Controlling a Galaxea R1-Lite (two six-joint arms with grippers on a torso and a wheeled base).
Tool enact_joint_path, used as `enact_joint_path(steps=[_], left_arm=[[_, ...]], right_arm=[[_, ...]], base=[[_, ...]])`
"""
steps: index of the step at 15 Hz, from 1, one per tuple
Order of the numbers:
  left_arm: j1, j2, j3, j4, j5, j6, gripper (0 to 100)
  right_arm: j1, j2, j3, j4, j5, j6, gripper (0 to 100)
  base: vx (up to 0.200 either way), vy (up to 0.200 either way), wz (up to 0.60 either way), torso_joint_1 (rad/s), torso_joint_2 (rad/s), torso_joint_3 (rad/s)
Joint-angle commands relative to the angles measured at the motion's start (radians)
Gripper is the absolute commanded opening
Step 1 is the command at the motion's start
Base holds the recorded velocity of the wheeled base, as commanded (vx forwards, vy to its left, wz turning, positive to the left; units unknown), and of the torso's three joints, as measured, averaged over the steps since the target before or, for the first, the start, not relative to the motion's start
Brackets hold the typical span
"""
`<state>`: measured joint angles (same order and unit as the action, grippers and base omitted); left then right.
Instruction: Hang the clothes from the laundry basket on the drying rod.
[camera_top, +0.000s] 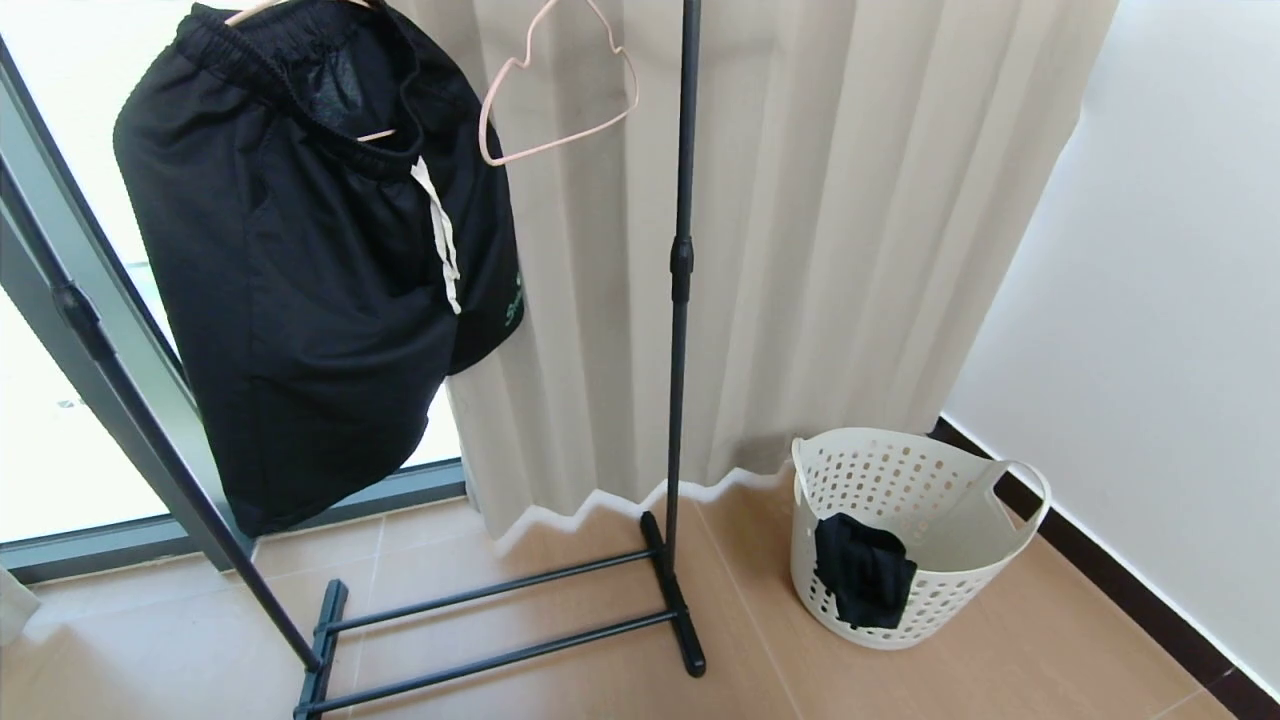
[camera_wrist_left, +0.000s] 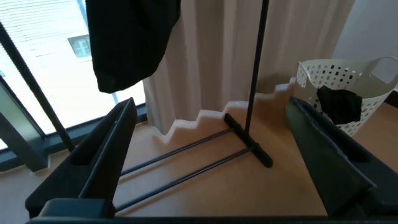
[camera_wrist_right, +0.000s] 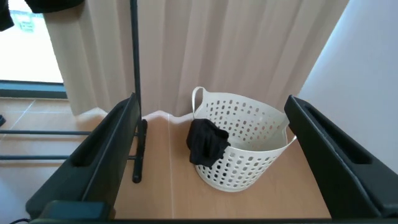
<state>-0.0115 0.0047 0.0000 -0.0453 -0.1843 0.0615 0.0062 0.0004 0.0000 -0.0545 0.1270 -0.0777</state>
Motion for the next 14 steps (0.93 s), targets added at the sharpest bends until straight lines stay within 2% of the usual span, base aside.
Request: enact_joint_path(steps=[1, 5, 10, 11, 13, 14], left_arm=[[-0.001, 0.001, 0.0, 0.001, 0.0, 0.0, 100], [-0.001, 0.001, 0.0, 0.001, 0.0, 0.0, 100], [-0.001, 0.001, 0.0, -0.001, 0.0, 0.0, 100], [-0.001, 0.001, 0.0, -0.001, 0.0, 0.0, 100], [-0.001, 0.001, 0.0, -0.001, 0.0, 0.0, 100], [-0.001, 0.001, 0.0, -0.001, 0.0, 0.0, 100]], right_arm=[[0.0, 0.0, 0.0, -0.002, 0.0, -0.001, 100], [0.0, 0.0, 0.0, -0.002, -0.001, -0.001, 100], [0.0, 0.0, 0.0, -0.002, -0.001, -0.002, 100], [0.0, 0.0, 0.0, -0.002, -0.001, -0.002, 100], [0.0, 0.0, 0.0, -0.002, -0.001, -0.002, 100], [0.0, 0.0, 0.0, -0.002, -0.001, -0.002, 100]], base=[[0.0, -0.2, 0.0, 0.007, 0.0, 0.002], [0.0, -0.2, 0.0, 0.0, 0.0, 0.004], [0.2, 0.0, 0.0, 0.0, 0.0, 0.01], [0.2, 0.0, -0.6, 0.002, 0.01, 0.022], [0.0, 0.0, -0.6, 0.002, 0.01, 0.005], [0.0, 0.0, 0.0, 0.0, 0.0, 0.0]])
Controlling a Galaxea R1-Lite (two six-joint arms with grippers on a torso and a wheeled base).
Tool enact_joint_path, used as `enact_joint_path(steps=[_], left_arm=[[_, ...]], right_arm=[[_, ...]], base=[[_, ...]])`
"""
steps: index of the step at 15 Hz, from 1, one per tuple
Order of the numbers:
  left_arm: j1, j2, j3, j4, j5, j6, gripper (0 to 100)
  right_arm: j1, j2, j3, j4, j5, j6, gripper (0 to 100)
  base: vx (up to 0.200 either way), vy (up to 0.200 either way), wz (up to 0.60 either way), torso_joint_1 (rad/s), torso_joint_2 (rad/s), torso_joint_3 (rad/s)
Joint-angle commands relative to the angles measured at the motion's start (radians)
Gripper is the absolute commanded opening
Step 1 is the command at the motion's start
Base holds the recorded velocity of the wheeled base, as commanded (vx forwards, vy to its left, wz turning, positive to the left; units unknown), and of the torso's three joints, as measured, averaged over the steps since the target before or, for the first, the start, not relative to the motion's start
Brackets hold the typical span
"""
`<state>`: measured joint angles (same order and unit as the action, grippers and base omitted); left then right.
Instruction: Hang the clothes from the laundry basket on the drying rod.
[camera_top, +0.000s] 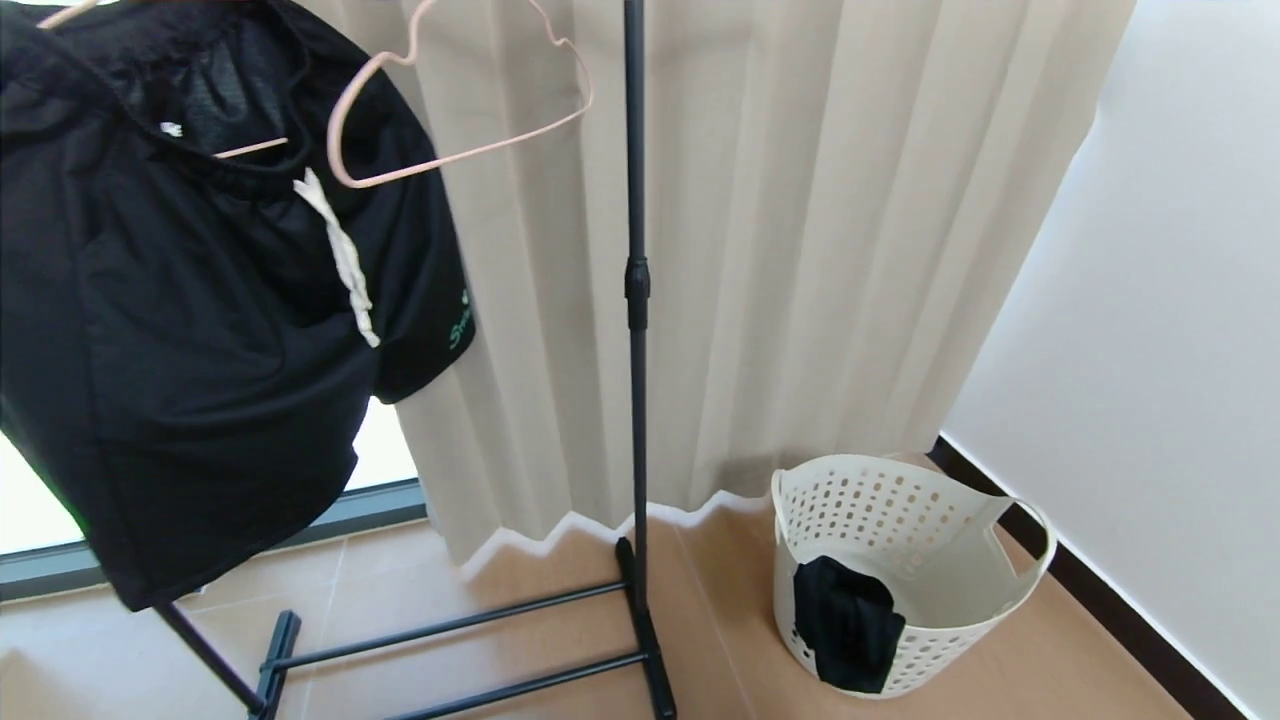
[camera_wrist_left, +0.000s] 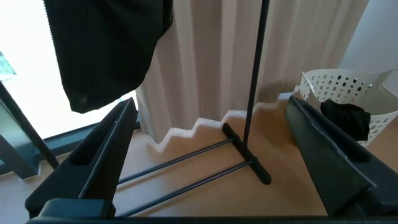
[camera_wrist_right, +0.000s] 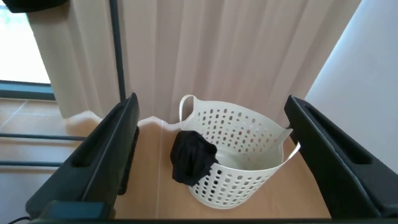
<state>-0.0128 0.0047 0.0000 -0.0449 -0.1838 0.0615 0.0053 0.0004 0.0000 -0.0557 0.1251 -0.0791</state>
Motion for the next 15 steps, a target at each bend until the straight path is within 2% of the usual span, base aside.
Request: enact_joint_path(steps=[1, 5, 8, 14, 15], left_arm=[[0.0, 0.001, 0.0, -0.001, 0.0, 0.0, 100], [0.0, 0.001, 0.0, -0.001, 0.0, 0.0, 100], [0.0, 0.001, 0.0, -0.001, 0.0, 0.0, 100], [0.0, 0.001, 0.0, -0.001, 0.0, -0.002, 100], [0.0, 0.001, 0.0, -0.001, 0.0, 0.0, 100]], right_arm=[[0.001, 0.0, 0.0, -0.001, 0.001, 0.001, 100], [0.001, 0.0, 0.0, -0.001, 0.001, -0.001, 100], [0.001, 0.0, 0.0, -0.001, 0.001, -0.001, 100], [0.001, 0.0, 0.0, -0.001, 0.001, -0.001, 100], [0.001, 0.0, 0.0, -0.001, 0.001, -0.001, 100]], base=[[0.0, 0.0, 0.0, 0.0, 0.0, 0.0], [0.0, 0.0, 0.0, 0.0, 0.0, 0.0], [0.0, 0.0, -0.6, -0.002, 0.0, 0.001], [0.0, 0.0, 0.0, 0.0, 0.0, 0.0], [0.0, 0.0, -0.6, -0.002, 0.0, 0.002]])
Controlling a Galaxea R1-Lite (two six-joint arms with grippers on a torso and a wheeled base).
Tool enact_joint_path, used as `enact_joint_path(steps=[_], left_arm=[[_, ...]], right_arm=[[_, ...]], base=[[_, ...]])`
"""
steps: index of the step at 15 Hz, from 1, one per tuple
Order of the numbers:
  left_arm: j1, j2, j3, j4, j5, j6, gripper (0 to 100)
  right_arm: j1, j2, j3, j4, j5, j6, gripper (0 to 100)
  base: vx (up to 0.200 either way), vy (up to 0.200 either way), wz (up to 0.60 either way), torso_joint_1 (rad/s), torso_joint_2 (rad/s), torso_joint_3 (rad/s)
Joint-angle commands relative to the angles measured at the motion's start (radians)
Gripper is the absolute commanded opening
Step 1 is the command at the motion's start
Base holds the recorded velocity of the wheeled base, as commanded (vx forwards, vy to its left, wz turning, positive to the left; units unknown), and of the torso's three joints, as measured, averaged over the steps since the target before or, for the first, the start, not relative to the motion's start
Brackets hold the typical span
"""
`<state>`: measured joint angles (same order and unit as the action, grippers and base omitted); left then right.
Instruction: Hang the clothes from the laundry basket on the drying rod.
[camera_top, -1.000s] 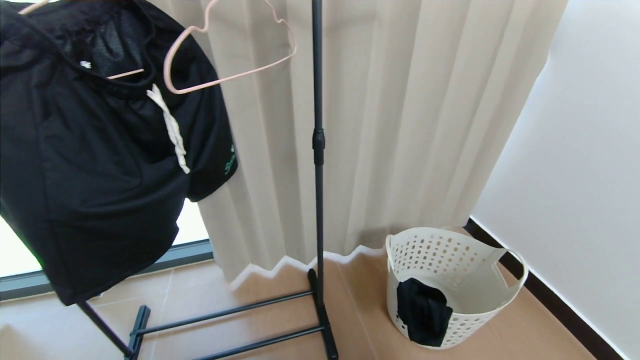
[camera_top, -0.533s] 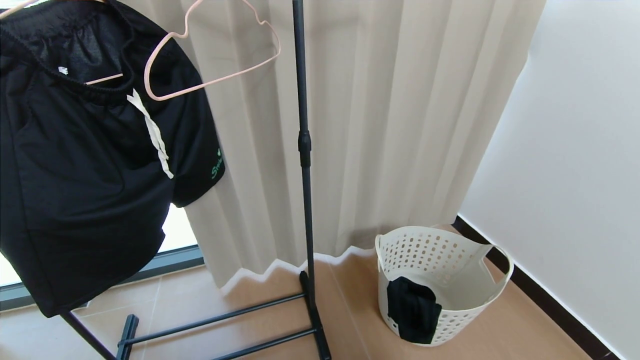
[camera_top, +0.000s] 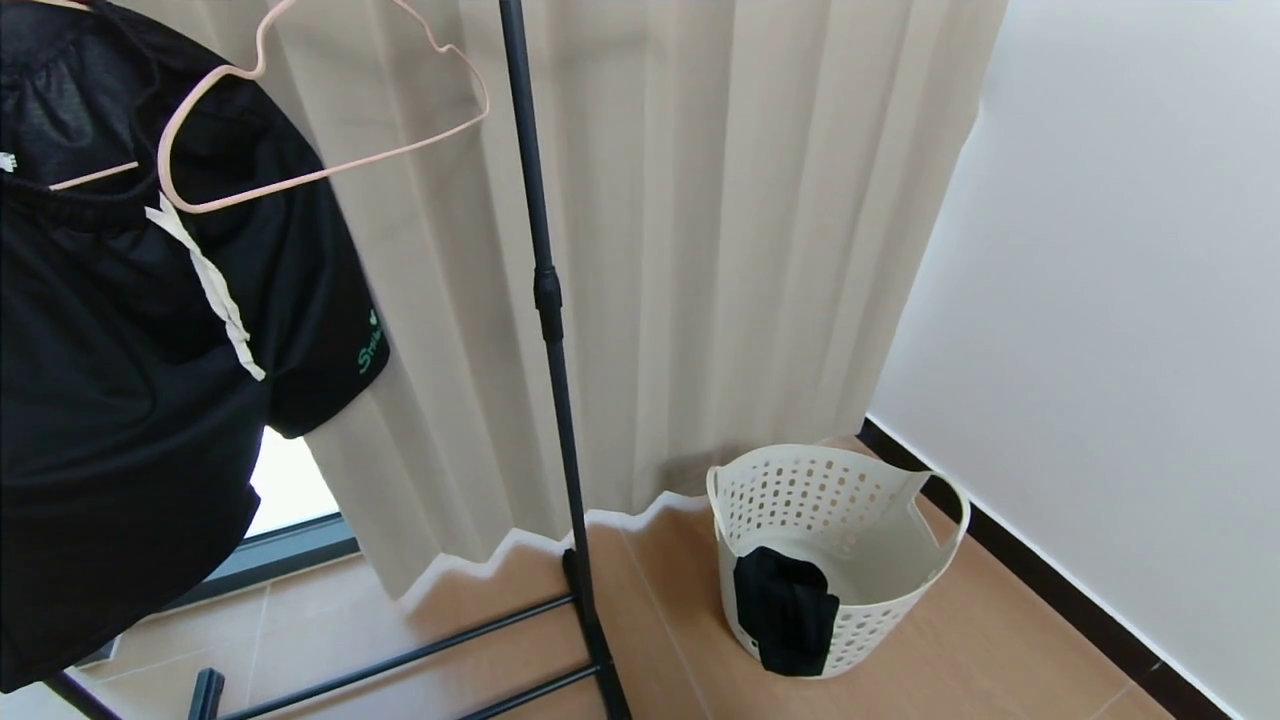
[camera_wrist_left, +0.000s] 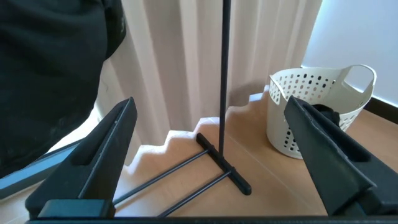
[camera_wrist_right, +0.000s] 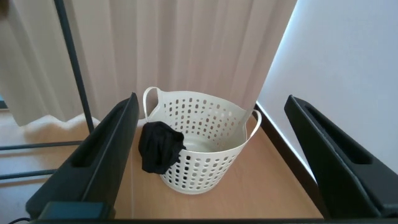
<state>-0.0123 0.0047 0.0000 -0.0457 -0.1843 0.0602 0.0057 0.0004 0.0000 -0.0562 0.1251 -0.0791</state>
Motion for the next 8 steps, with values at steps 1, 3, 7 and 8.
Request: enact_joint_path(steps=[1, 3, 7, 8], left_arm=[[0.0, 0.001, 0.0, 0.0, 0.002, 0.0, 100], [0.0, 0.001, 0.0, 0.0, 0.002, 0.0, 100], [0.0, 0.001, 0.0, 0.0, 0.002, 0.001, 100], [0.0, 0.001, 0.0, 0.0, 0.002, 0.001, 100]], right_arm=[[0.0, 0.0, 0.0, -0.001, 0.001, -0.001, 100], [0.0, 0.0, 0.0, -0.001, 0.001, -0.001, 100], [0.0, 0.0, 0.0, -0.001, 0.001, -0.001, 100], [0.0, 0.0, 0.0, -0.001, 0.001, -0.001, 100]], base=[[0.0, 0.0, -0.6, 0.007, 0.01, 0.002], [0.0, 0.0, -0.3, -0.004, 0.0, 0.001], [0.0, 0.0, 0.0, 0.0, 0.0, 0.0], [0.0, 0.0, 0.0, 0.0, 0.0, 0.0]])
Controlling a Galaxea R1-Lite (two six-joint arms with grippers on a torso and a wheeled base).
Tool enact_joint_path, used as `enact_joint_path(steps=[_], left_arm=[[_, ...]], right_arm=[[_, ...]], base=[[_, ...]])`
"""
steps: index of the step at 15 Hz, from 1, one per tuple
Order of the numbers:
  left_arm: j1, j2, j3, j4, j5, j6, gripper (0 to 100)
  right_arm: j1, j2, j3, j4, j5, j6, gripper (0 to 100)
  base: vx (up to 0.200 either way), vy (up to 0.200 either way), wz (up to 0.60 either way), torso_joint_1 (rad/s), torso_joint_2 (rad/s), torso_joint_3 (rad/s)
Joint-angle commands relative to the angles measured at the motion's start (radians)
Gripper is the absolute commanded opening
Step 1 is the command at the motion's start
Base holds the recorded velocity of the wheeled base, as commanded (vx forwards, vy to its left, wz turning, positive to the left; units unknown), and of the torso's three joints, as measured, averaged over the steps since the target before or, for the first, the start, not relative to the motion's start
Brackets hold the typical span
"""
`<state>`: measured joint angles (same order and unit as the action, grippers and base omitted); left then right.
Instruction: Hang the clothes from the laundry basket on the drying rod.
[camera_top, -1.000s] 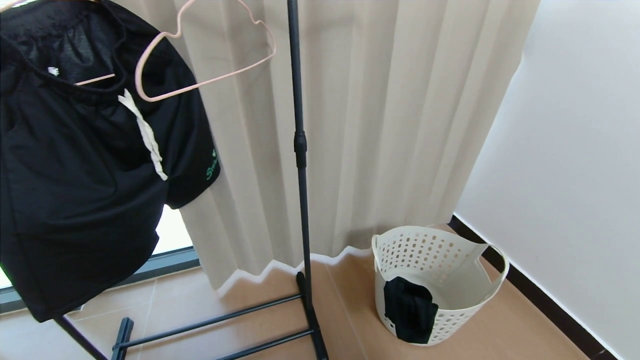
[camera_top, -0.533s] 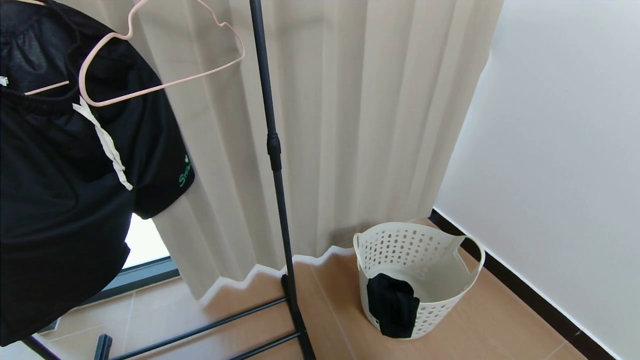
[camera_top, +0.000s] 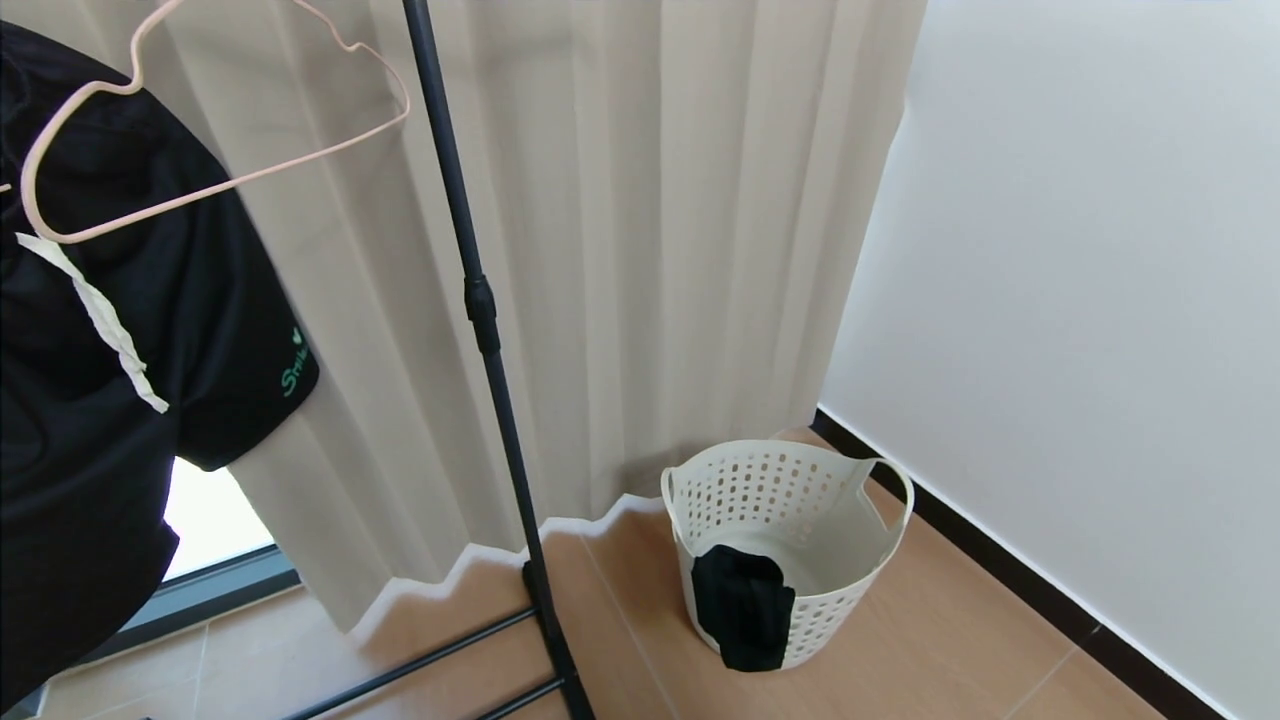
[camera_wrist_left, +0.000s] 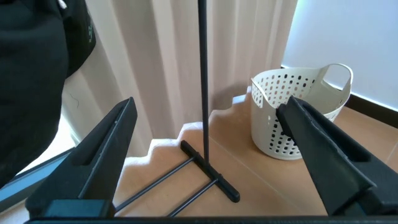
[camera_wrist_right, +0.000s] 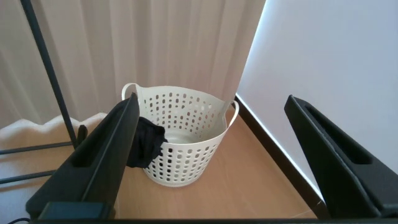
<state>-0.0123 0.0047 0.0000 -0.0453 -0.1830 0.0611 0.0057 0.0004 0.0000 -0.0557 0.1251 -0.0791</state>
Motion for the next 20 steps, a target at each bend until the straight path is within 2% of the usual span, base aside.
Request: enact_joint_path(steps=[1, 6, 20], left_arm=[[0.0, 0.001, 0.0, 0.001, -0.001, 0.0, 100], [0.0, 0.001, 0.0, 0.001, -0.001, 0.0, 100], [0.0, 0.001, 0.0, 0.001, -0.001, 0.0, 100]], right_arm=[[0.0, 0.0, 0.0, -0.001, 0.001, -0.001, 100], [0.0, 0.0, 0.0, -0.001, 0.001, -0.001, 100], [0.0, 0.0, 0.0, -0.001, 0.001, 0.001, 100]], base=[[0.0, 0.0, 0.0, 0.0, 0.0, 0.0], [0.0, 0.0, 0.0, 0.0, 0.0, -0.017], [0.0, 0.0, 0.0, 0.004, 0.0, -0.189]])
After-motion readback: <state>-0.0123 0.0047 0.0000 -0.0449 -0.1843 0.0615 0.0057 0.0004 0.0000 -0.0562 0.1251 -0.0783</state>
